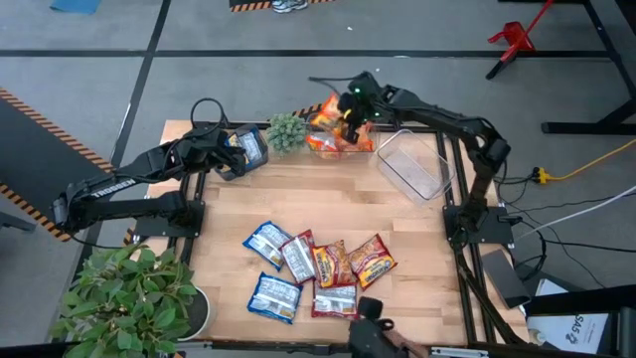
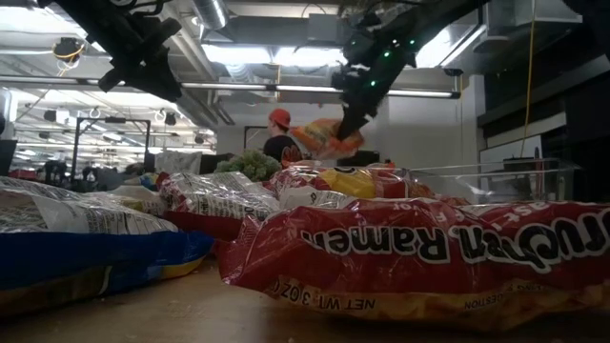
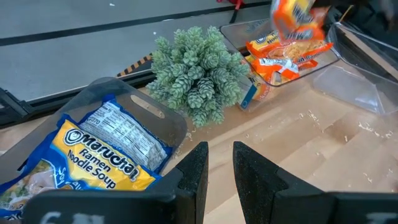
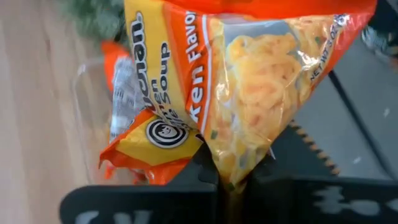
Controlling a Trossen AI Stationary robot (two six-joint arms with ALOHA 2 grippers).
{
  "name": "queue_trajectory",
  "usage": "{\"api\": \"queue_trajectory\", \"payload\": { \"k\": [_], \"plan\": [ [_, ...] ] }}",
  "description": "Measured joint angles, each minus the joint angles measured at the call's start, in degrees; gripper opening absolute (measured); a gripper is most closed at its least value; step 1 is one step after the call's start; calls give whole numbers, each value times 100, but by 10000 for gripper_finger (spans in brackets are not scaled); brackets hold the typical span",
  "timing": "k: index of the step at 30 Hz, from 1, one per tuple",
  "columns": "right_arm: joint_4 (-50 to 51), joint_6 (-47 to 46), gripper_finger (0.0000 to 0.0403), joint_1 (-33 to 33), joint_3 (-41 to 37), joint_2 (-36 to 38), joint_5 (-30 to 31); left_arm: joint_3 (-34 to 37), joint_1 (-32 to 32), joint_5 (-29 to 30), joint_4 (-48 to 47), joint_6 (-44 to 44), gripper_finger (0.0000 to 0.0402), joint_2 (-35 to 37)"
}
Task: Sort Maruchan noodles
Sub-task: Put the orange noodle pack into the left transparent bin, then put the red noodle pack into the right transparent bin
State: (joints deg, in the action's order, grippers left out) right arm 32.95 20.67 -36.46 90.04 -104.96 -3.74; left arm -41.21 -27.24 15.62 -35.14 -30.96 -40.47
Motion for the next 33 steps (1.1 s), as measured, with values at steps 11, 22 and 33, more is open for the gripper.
{"api": "queue_trajectory", "payload": {
  "k": [11, 22, 33],
  "plan": [
    [17, 2019, 6, 6, 192, -548, 343, 0, 1, 2, -2, -13, 69, -1],
    [-305, 2788, 123, 6, 192, -565, 319, 0, 1, 4, -2, -12, 69, -1],
    [-573, 2462, 221, 58, 192, -185, 1024, 0, 1, 37, -3, 5, 69, 0]
  ]
}}
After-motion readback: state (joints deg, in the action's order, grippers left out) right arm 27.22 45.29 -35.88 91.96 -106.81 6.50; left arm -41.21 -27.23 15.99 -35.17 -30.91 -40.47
